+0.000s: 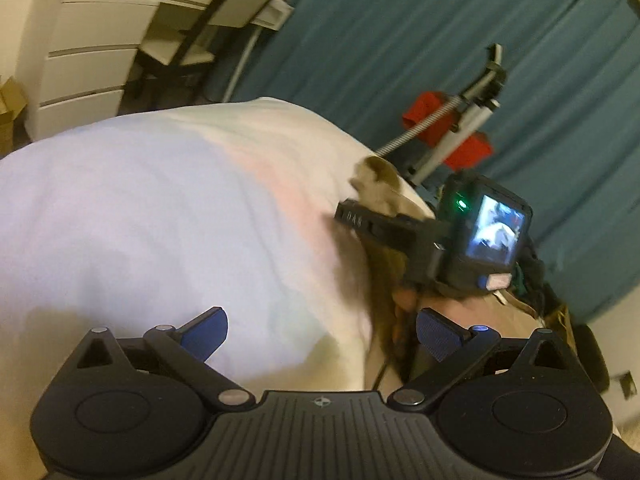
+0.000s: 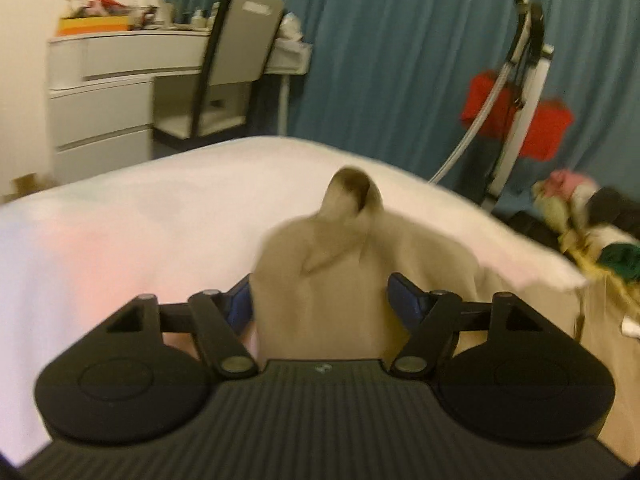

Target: Fold clothes

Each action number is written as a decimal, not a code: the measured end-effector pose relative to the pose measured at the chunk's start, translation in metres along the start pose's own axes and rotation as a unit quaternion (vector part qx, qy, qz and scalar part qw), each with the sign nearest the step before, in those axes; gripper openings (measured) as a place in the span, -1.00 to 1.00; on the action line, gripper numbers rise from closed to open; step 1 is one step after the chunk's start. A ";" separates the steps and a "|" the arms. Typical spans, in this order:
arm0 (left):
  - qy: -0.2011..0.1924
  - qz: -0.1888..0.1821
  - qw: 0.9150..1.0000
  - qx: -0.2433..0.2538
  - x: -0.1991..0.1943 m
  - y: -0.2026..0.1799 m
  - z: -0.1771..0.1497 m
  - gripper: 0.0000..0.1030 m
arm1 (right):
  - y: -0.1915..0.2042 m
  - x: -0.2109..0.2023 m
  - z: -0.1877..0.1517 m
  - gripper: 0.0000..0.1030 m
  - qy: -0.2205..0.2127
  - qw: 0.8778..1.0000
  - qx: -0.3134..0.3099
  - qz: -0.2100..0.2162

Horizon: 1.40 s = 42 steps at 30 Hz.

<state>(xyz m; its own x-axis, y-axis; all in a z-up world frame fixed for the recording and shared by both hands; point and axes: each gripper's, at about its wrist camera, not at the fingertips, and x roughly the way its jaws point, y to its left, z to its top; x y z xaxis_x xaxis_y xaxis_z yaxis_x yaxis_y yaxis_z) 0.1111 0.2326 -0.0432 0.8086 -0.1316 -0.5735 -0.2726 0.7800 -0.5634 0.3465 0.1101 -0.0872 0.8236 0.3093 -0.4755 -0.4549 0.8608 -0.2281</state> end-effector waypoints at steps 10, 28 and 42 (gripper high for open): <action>0.007 -0.007 1.000 0.020 0.000 0.000 0.001 0.97 | -0.082 -0.067 0.036 -0.84 -0.104 0.986 0.114 -0.060; 0.102 -0.059 0.983 0.139 0.024 -0.060 -0.055 0.97 | -0.293 -0.104 -0.124 -0.10 -0.017 0.909 0.395 -0.132; 0.167 -0.096 0.959 0.209 0.017 -0.087 -0.080 0.96 | -0.234 -0.280 -0.130 0.57 -0.038 0.927 0.368 -0.062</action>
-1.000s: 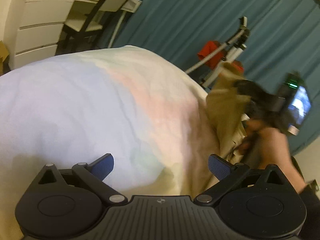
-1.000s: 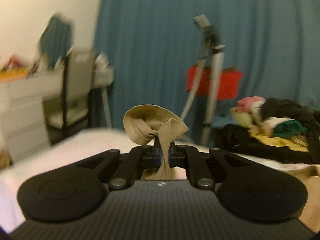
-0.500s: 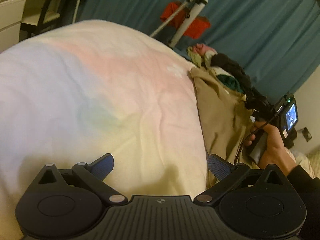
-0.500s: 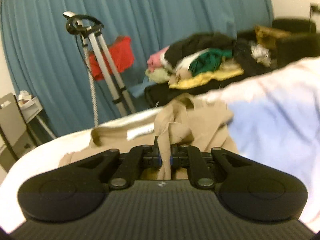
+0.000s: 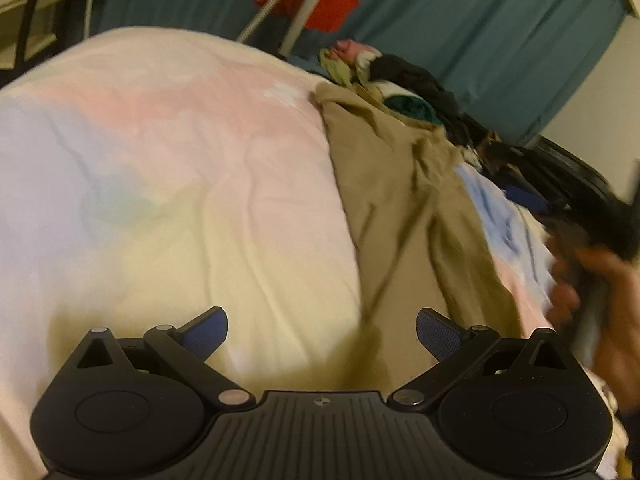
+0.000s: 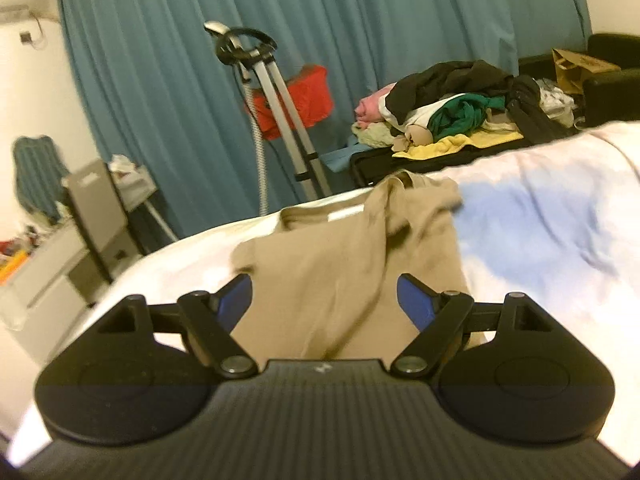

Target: Fold clothes

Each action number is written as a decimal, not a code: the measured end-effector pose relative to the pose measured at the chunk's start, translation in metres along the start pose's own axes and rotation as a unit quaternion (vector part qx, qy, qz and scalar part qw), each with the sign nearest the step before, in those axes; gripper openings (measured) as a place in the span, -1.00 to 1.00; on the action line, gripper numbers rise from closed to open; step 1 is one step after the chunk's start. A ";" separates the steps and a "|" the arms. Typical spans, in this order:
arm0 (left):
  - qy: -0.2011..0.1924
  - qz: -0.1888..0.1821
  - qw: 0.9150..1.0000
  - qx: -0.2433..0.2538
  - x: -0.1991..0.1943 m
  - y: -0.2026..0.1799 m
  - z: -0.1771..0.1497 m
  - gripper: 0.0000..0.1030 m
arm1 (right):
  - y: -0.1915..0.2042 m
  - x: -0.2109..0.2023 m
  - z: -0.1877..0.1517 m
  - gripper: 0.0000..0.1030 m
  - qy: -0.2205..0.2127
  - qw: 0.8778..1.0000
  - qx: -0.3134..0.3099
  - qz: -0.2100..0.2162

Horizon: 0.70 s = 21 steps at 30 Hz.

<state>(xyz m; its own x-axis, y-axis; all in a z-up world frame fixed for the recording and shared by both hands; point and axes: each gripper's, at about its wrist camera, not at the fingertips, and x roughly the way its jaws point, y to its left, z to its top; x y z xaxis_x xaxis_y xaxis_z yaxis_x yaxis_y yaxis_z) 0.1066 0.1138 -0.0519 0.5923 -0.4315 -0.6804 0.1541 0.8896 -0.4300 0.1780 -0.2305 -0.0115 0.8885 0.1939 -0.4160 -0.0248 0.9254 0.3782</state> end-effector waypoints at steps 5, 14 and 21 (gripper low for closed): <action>0.035 0.023 0.999 -0.005 -0.009 -0.005 -0.007 0.90 | -0.030 -0.101 -0.049 0.59 0.033 0.998 0.039 -0.022; 0.098 0.085 0.989 -0.069 -0.023 0.014 -0.031 0.71 | -0.058 -0.193 -0.097 0.59 0.059 0.989 0.125 -0.043; 0.135 0.119 0.983 -0.040 -0.026 -0.001 -0.041 -0.24 | -0.064 -0.214 -0.099 0.59 0.054 0.989 0.134 -0.043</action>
<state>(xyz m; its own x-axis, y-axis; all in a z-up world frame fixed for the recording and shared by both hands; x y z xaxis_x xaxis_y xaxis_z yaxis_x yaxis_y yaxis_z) 0.0586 0.1173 -0.0584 0.3702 -0.2466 -0.8956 -0.0326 0.9601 -0.2778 -0.0564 -0.2992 -0.0285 0.8275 0.1660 -0.5364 0.1828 0.8237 0.5368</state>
